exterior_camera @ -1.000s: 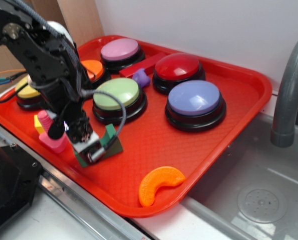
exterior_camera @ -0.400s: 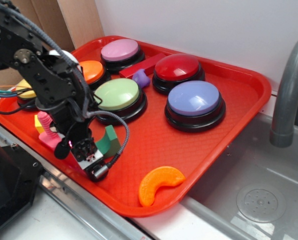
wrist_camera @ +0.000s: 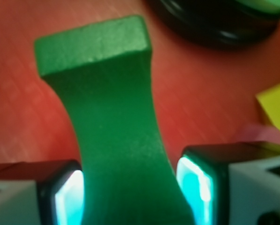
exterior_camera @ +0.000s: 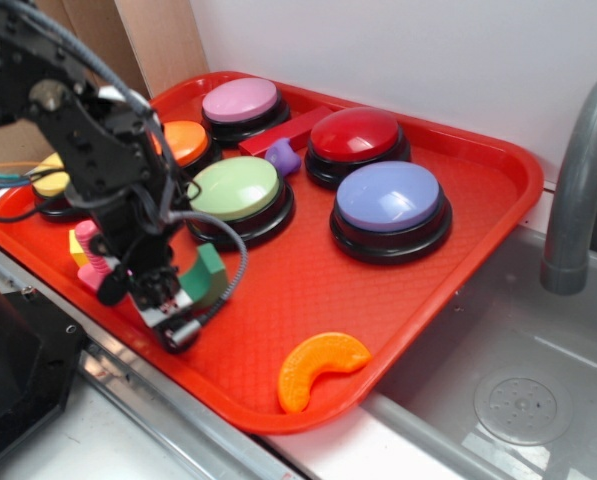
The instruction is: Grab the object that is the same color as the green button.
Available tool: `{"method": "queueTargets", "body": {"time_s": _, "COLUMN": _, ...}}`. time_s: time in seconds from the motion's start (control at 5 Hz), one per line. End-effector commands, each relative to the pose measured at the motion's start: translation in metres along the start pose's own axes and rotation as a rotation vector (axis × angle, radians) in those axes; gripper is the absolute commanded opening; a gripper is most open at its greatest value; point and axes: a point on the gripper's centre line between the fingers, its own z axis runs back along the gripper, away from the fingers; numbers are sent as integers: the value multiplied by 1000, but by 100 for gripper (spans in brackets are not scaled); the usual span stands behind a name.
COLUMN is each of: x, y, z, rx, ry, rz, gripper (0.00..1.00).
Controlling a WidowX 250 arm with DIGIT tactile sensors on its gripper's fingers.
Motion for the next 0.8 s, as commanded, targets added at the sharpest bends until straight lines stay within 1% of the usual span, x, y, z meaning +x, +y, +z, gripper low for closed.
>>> {"method": "queueTargets", "body": {"time_s": 0.0, "x": 39, "y": 18, "z": 105, "rx": -111, "ry": -41, "rz": 150, "gripper": 0}}
{"method": "queueTargets", "body": {"time_s": 0.2, "x": 55, "y": 29, "z": 156, "rx": -125, "ry": -112, "rz": 217, "gripper": 0}}
{"method": "queueTargets", "body": {"time_s": 0.4, "x": 64, "y": 34, "z": 194, "rx": -86, "ry": -170, "rz": 271, "gripper": 0}}
{"method": "queueTargets", "body": {"time_s": 0.6, "x": 61, "y": 37, "z": 189, "rx": -69, "ry": -148, "rz": 382, "gripper": 0}}
